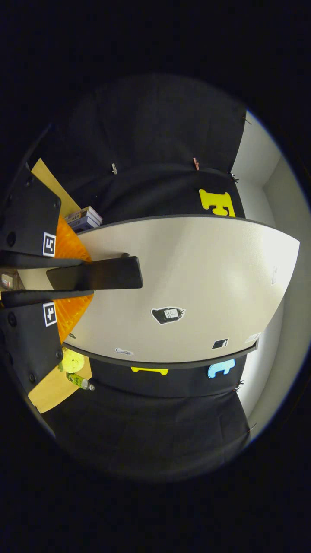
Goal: Open the shoe cabinet door, grab the shoes and put them into the shoe cabinet, then close the shoe cabinet door.
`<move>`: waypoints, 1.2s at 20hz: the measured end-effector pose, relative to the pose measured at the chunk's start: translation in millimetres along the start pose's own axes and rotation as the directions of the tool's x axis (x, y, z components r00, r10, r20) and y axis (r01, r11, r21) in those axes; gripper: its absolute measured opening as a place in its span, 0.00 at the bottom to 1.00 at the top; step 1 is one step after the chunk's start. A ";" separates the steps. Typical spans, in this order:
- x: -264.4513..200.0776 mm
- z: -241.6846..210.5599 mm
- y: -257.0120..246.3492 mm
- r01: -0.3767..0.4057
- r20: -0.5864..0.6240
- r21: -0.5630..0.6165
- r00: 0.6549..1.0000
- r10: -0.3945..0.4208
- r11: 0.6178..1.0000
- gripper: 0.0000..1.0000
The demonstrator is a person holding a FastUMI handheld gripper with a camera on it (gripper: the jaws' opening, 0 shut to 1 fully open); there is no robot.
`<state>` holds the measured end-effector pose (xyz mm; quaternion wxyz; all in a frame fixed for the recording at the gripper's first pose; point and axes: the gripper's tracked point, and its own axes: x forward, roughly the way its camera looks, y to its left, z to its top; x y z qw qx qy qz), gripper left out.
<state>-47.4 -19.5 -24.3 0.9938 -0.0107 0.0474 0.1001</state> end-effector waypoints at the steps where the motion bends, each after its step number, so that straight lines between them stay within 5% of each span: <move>1: -4.4 0.9 -10.1 -0.003 0.001 0.001 1.000 0.003 1.000 0.23; 13: -51.5 4.1 -97.9 -0.055 0.004 0.006 0.998 0.055 0.998 0.22; 16: -61.0 7.1 -126.7 -0.006 0.026 0.023 1.000 0.005 1.000 0.15; 24: -62.2 6.6 -167.5 0.063 0.044 0.006 0.997 -0.063 0.998 0.14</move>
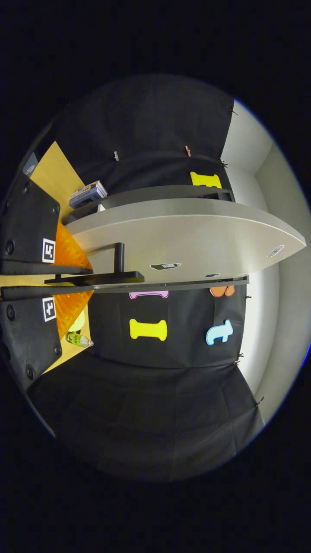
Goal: Open the shoe cabinet door, grab the shoes and put them into the shoe cabinet, then close the shoe cabinet door.
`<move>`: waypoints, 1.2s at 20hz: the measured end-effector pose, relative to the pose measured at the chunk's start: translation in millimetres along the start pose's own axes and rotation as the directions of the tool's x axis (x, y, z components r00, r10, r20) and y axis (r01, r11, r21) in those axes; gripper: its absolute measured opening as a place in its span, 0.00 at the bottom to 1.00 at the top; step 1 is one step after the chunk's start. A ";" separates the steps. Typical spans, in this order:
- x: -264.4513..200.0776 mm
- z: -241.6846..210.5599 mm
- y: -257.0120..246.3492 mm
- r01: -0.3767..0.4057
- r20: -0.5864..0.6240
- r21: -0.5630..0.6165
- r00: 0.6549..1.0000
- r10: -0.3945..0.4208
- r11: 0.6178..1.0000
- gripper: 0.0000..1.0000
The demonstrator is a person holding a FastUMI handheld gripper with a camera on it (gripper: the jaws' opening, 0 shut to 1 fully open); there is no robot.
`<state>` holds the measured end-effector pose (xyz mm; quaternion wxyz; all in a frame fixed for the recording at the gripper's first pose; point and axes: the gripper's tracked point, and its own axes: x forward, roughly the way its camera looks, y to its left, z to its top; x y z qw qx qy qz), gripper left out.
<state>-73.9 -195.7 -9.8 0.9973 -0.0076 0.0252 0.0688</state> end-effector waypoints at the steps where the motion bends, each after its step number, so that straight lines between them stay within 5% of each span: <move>1: 1.4 1.3 -6.8 0.009 0.002 0.007 1.000 -0.009 1.000 0.13; 14: -37.4 17.3 -28.8 0.067 0.084 -0.007 0.994 -0.066 0.998 0.09; 18: -58.6 30.6 0.4 0.032 0.166 -0.069 0.986 -0.020 0.997 0.09; 24: -54.4 9.1 72.1 -0.081 0.123 -0.071 0.988 0.089 0.994 0.09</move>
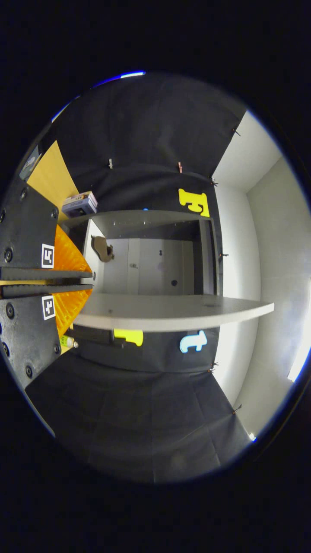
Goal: Open the shoe cabinet door, grab the shoes and put them into the shoe cabinet, then close the shoe cabinet door.
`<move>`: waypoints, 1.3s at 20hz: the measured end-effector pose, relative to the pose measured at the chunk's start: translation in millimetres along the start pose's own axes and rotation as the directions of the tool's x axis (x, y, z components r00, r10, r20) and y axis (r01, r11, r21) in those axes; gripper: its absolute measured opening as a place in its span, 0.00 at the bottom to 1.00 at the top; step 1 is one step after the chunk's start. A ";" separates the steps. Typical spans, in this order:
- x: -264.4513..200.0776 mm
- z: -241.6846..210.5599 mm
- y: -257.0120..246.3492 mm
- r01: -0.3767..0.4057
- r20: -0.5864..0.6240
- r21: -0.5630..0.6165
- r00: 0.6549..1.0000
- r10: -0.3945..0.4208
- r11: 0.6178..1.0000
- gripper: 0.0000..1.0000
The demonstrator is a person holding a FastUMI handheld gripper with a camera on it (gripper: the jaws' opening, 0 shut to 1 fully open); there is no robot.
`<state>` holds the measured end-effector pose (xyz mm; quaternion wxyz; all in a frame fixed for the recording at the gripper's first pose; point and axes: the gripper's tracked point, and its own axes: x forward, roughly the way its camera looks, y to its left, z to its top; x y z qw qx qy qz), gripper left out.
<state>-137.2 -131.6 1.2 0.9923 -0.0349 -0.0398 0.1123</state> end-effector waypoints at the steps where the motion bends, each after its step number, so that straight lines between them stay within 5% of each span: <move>1: 5.6 -7.0 13.7 -0.022 -0.021 0.005 1.000 0.023 1.000 0.09; 7: 39.4 -67.3 83.1 -0.082 -0.157 0.090 0.983 0.095 0.993 0.09; 11: 65.8 -136.7 111.7 -0.042 -0.303 0.119 0.950 0.077 0.992 0.38; 12: 70.4 -154.1 119.0 -0.035 -0.342 0.131 0.936 0.078 0.991 0.38; 17: 104.5 -246.8 160.4 0.002 -0.509 0.159 0.857 0.080 0.987 0.38; 26: 98.0 -420.9 148.6 0.128 -0.768 0.153 0.639 0.036 0.980 0.35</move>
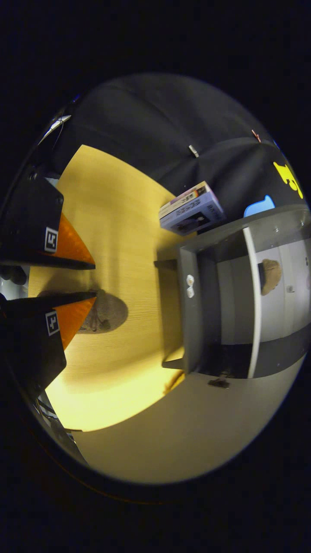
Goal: Open the shoe cabinet door, grab the shoes and put them into the shoe cabinet, then close the shoe cabinet door.
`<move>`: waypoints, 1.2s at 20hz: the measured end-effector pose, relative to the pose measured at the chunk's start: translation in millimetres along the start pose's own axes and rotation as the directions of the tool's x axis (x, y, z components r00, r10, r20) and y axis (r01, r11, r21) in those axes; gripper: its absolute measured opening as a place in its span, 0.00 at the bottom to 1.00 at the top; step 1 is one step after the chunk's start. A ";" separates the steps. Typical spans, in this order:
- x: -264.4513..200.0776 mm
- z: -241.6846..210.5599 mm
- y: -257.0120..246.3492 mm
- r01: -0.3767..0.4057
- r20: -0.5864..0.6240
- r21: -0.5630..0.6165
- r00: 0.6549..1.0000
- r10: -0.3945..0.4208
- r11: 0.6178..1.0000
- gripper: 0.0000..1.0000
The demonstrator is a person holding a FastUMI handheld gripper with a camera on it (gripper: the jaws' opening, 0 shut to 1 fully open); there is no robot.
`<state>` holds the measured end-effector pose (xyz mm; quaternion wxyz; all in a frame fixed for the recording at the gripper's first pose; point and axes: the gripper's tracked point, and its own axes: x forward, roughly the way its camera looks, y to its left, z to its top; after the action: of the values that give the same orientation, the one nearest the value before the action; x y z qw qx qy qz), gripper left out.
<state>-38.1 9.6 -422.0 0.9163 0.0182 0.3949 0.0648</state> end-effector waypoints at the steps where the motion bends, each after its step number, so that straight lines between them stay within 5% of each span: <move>1: 4.9 -10.0 -2.6 0.007 -0.026 0.013 1.000 -0.006 1.000 0.34; 9: 50.4 -50.2 -16.3 0.027 -0.114 0.039 0.993 -0.023 0.999 0.34; 24: 126.4 -28.7 -31.2 0.031 -0.083 0.003 0.996 -0.031 1.000 0.32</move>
<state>30.2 -5.0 -535.5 0.8999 0.0114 0.4330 0.0504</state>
